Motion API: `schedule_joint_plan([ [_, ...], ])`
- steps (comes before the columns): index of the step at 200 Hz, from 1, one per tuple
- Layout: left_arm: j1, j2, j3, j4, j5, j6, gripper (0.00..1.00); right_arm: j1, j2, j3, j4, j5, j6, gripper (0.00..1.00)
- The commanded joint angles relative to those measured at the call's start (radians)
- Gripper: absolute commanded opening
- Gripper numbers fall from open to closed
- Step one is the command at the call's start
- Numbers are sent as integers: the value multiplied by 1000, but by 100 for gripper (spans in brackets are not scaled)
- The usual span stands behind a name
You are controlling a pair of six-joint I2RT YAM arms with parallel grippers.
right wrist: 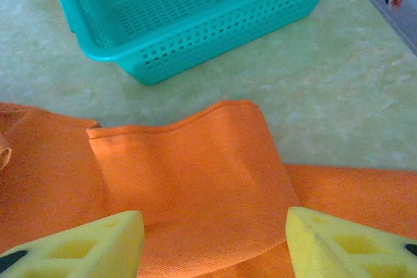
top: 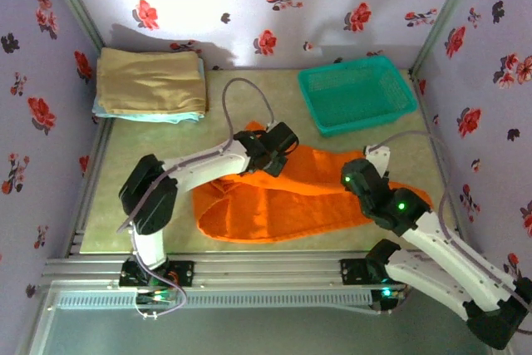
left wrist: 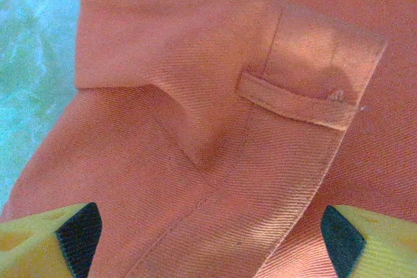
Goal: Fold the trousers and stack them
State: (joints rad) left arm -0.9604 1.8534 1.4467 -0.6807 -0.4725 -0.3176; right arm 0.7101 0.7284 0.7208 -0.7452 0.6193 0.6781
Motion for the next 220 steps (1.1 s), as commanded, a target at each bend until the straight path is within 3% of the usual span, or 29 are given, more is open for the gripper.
schedule_joint_plan([
  [1,-5,31,12,-28,-25,41,93,-37,-6,-27,51,-73,-30,60],
  [29,0,79,20,-32,-86,27,87,-58,16,-35,80,-108,-34,61],
  [49,27,95,21,-30,-145,-13,62,-59,22,-32,89,-117,-33,60],
  [62,50,80,15,-31,-167,-49,40,-58,22,-31,90,-116,-35,59],
  [85,78,-3,-19,-8,-180,-86,25,-59,13,-26,85,-117,-39,56],
  [109,112,-110,-71,0,-178,-134,0,-58,9,-30,94,-123,-46,51],
  [155,255,-387,-287,-11,-32,-272,0,-59,42,-28,156,-163,-62,44],
  [196,574,-612,-520,62,215,-271,0,-61,120,-4,230,-222,-75,43],
  [220,796,-592,-544,94,338,-286,86,-59,171,23,264,-260,-83,45],
])
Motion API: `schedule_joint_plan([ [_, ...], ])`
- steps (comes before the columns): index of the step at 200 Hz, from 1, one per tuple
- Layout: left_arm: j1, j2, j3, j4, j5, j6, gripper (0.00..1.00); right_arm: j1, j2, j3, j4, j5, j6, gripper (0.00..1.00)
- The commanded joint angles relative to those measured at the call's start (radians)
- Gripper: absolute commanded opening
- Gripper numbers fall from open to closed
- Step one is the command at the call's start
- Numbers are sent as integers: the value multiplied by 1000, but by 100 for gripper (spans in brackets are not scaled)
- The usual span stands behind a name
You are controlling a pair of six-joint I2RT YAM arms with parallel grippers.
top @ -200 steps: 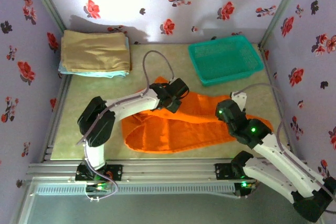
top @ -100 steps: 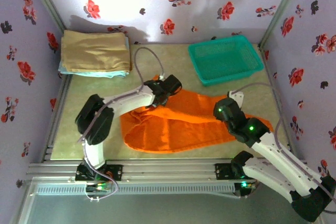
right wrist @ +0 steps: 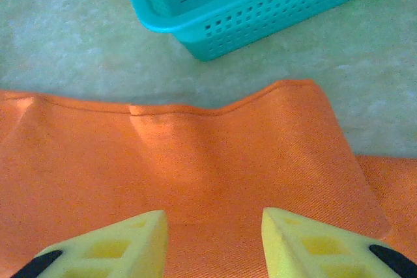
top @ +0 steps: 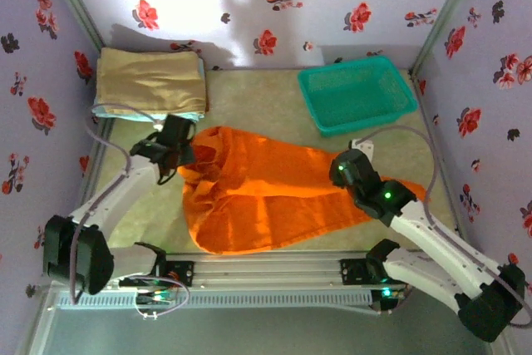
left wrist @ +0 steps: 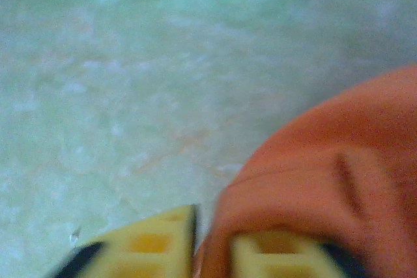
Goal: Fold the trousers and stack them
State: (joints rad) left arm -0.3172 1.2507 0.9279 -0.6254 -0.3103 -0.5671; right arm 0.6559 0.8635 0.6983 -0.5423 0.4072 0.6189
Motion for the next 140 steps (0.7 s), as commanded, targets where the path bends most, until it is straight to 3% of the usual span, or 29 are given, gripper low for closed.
schedule_joint_plan([
  [1,164,14,-25,40,184,-41,87,-4,38,46,63,-48,-24,45],
  [7,228,32,-21,51,240,-63,99,-5,50,53,68,-54,-23,46],
  [24,353,45,0,55,326,-113,100,-5,76,78,74,-81,-19,46],
  [44,367,-44,24,-11,330,-115,100,-4,81,94,68,-119,-33,49],
  [64,331,-183,-5,-99,330,-129,100,-4,71,91,59,-124,-54,51],
  [90,202,-328,-88,-166,329,-174,100,-6,66,72,72,-129,-66,54],
  [117,66,-329,-166,-177,283,-213,100,-6,78,54,105,-158,-60,56],
  [140,28,-312,-213,-197,213,-239,100,-6,93,59,113,-187,-52,58],
])
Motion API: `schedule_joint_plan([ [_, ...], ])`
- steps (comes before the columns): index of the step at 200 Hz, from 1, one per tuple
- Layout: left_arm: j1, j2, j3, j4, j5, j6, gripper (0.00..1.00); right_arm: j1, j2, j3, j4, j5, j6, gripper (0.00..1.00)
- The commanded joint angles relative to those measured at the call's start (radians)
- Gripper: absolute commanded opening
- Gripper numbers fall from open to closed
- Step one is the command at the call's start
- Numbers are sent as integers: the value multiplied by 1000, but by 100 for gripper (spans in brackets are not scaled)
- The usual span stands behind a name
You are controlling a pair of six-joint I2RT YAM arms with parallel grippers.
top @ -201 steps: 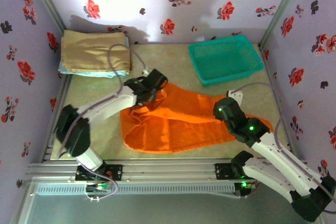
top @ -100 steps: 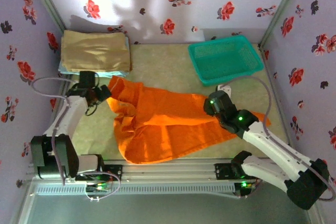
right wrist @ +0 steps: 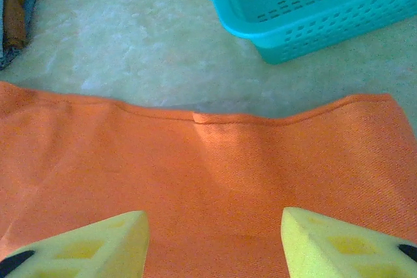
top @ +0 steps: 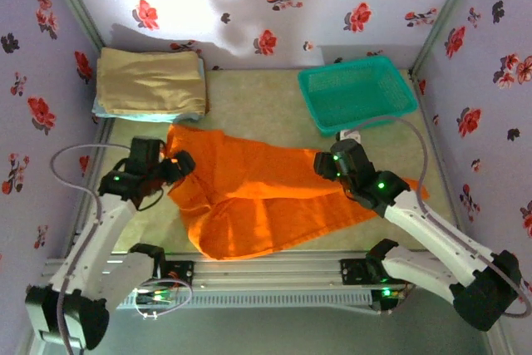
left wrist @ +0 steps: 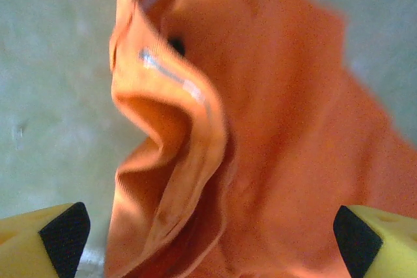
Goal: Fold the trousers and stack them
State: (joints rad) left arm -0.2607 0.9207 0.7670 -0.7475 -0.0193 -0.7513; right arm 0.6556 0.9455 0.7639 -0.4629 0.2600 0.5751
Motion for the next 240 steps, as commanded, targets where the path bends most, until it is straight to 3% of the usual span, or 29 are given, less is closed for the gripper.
schedule_joint_plan([
  [1,-29,18,-55,-74,-79,-55,100,-5,11,-6,33,-41,-8,58],
  [17,-29,20,-93,-35,-76,-60,95,-5,6,-10,33,-48,-8,58],
  [32,-31,14,-125,47,-16,-54,77,-5,-4,-13,30,-41,-7,57],
  [45,-31,14,-111,66,-6,-41,46,-5,-14,-12,21,-38,-9,55],
  [58,-31,6,-61,-3,-78,-46,0,-6,-25,-11,12,-35,-11,53],
  [83,-17,-74,61,-291,-336,-217,0,-6,-43,-7,15,-44,-14,50],
  [133,110,-384,109,-631,-372,-515,0,-6,-10,26,38,-96,-35,53],
  [141,119,-419,132,-688,-401,-538,26,-7,-9,32,34,-96,-43,55],
  [146,121,-439,151,-724,-423,-554,54,-7,-8,35,28,-97,-48,57],
  [150,122,-455,168,-750,-438,-565,69,-7,-9,39,24,-98,-50,58],
  [168,121,-514,242,-755,-493,-528,99,-8,-17,40,11,-89,-63,61],
  [195,121,-449,329,-645,-471,-402,100,-17,-30,38,-13,-55,-67,62],
  [222,120,-283,255,-389,-203,-287,97,-73,-7,53,5,-40,-58,62],
  [240,74,-168,120,-166,-70,-287,85,-121,101,115,30,-95,-77,48],
])
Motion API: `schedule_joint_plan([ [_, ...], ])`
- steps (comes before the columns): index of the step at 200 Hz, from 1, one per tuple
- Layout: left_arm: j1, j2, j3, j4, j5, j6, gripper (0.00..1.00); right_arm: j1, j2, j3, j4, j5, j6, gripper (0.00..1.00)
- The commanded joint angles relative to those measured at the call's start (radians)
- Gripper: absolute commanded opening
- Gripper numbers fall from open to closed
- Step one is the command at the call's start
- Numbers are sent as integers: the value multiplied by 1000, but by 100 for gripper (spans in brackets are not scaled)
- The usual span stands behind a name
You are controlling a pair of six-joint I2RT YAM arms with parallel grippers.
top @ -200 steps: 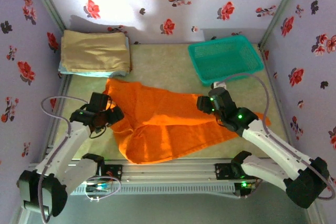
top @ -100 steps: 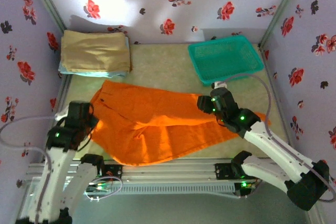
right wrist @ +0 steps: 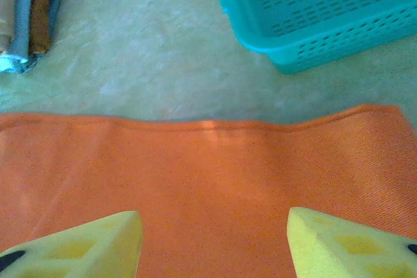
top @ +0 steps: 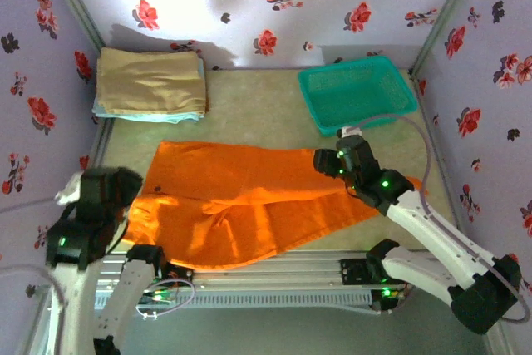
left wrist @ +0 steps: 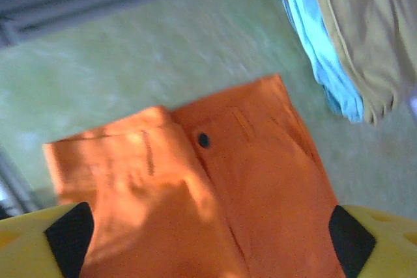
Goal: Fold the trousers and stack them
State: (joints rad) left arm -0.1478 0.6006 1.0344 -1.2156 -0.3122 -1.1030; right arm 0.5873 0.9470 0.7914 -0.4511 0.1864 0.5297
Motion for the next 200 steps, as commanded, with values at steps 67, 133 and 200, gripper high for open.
schedule_joint_plan([
  [67,-216,607,-284,854,295,155,41,-159,663,430,-56,-194,-85,5],
  [133,-36,956,-342,1179,460,199,31,-236,1020,836,-176,-26,-145,4],
  [200,111,1104,-399,1316,512,132,28,-345,1369,1453,-407,-80,-182,9],
])
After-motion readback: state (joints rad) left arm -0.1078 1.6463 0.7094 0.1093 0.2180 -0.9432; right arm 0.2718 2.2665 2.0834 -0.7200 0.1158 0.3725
